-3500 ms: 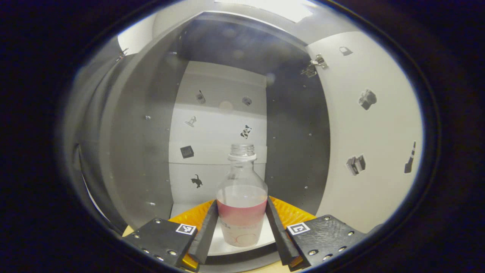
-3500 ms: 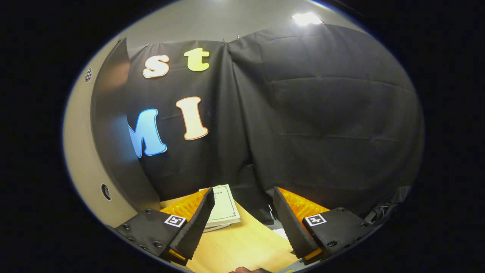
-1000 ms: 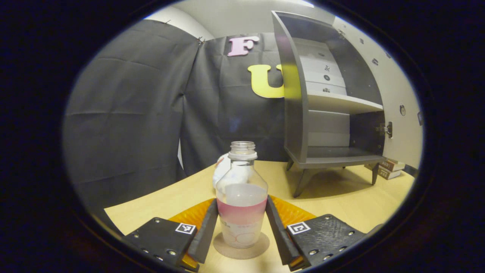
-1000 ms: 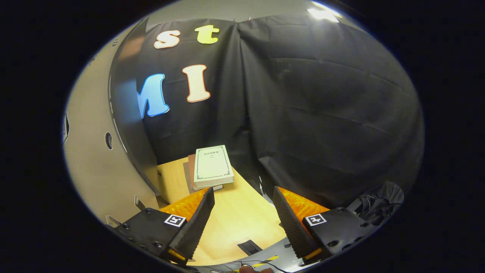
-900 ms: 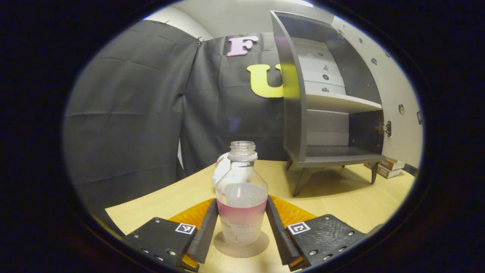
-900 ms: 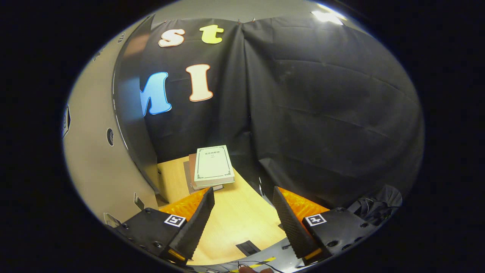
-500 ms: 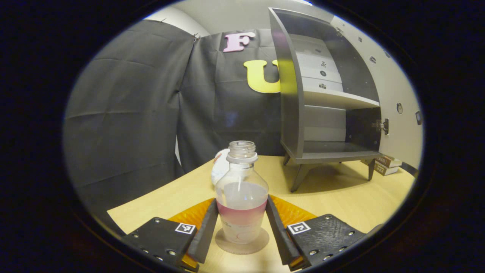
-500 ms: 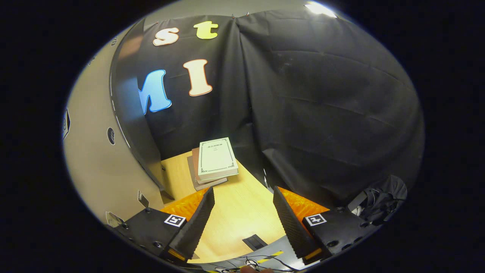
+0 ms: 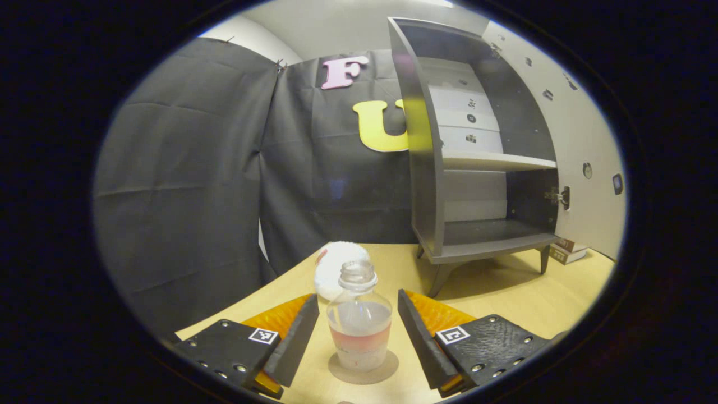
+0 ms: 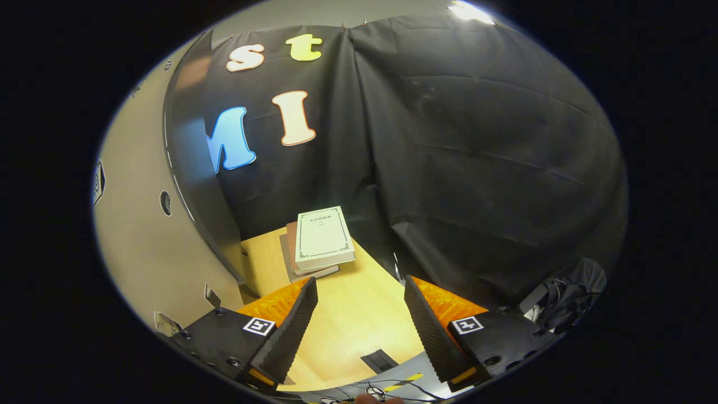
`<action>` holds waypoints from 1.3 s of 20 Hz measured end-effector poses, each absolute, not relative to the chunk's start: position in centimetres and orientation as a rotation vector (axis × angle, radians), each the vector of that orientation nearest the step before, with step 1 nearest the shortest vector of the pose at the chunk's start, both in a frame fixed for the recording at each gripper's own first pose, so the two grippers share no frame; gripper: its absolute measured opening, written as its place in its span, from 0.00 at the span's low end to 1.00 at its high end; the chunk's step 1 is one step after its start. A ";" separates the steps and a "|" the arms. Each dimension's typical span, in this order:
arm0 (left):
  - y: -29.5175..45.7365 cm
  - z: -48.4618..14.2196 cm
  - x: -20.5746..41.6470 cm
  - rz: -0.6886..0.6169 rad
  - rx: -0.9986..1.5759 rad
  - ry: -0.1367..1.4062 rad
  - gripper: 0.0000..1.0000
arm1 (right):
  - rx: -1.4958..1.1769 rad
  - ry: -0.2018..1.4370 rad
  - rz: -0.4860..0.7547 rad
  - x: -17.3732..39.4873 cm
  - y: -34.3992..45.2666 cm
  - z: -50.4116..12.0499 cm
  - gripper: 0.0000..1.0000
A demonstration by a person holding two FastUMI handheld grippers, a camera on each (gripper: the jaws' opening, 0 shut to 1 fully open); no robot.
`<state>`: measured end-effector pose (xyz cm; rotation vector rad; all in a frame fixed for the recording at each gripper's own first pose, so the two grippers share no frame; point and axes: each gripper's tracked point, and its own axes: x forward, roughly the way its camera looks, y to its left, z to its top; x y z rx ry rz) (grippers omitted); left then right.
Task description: Open the cabinet door with the right hand, grasp the bottle in the cabinet with the left hand and place it on the coaster, then close the cabinet door with the right hand.
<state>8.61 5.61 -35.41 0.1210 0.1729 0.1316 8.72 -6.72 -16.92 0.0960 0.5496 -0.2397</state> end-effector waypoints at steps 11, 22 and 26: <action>2.0 -21.1 3.1 0.120 0.114 0.199 0.84 | 0.158 0.408 -0.186 9.3 -8.2 -12.9 0.98; -3.4 -7.0 4.3 0.108 0.024 0.187 0.85 | 0.164 0.229 0.077 10.4 -5.8 -4.2 0.98; -4.4 -4.8 4.5 0.132 0.017 0.197 0.84 | 0.148 0.178 0.184 10.4 -4.8 -1.3 0.93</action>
